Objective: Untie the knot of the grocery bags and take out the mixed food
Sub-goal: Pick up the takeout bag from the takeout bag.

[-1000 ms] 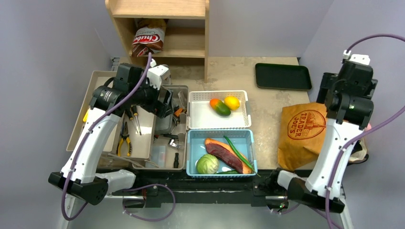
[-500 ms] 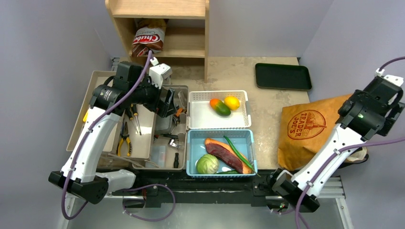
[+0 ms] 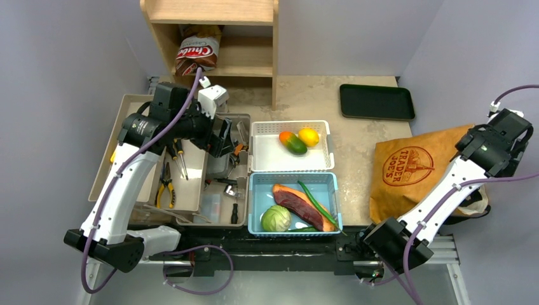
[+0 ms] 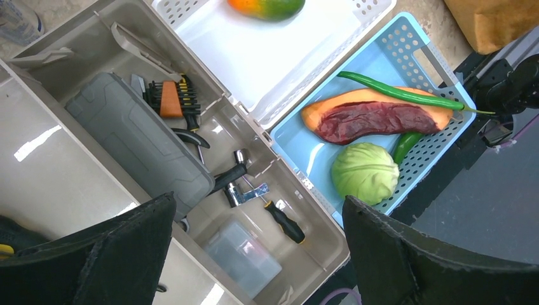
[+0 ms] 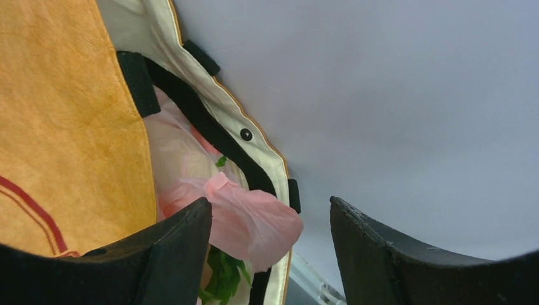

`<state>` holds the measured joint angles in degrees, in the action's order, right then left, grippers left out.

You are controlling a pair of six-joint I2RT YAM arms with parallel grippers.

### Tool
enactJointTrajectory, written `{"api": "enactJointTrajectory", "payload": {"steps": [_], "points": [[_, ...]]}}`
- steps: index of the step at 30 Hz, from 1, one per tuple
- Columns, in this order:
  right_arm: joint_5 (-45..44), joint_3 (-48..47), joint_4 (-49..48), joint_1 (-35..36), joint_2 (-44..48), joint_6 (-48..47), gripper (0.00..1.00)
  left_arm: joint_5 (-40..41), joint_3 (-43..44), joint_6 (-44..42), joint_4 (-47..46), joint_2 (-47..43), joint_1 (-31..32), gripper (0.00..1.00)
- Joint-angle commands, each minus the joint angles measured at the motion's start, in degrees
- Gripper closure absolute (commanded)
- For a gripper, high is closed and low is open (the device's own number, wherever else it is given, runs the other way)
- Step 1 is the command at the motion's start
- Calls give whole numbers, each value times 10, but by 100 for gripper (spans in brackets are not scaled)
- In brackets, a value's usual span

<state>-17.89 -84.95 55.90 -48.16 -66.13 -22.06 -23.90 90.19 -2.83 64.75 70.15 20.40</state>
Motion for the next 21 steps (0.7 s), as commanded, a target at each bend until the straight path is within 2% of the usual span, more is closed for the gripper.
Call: {"api": "enactJointTrajectory", "payload": {"steps": [1, 6, 12, 19, 21], "points": [[-3, 28, -69, -9, 10, -38, 35, -12, 22, -12, 0, -14, 3, 0], [-9, 76, -115, -32, 27, -66, 34, -15, 24, -10, 2, -15, 3, 0], [-6, 88, -150, -54, 30, -86, 35, -13, 18, -12, 1, -12, 3, 0], [15, 64, -117, -70, 32, -101, 34, -11, 22, -15, 2, -8, 3, 0], [29, 47, -80, -76, 20, -91, 33, -8, 27, -16, 3, -6, 3, 0]]}}
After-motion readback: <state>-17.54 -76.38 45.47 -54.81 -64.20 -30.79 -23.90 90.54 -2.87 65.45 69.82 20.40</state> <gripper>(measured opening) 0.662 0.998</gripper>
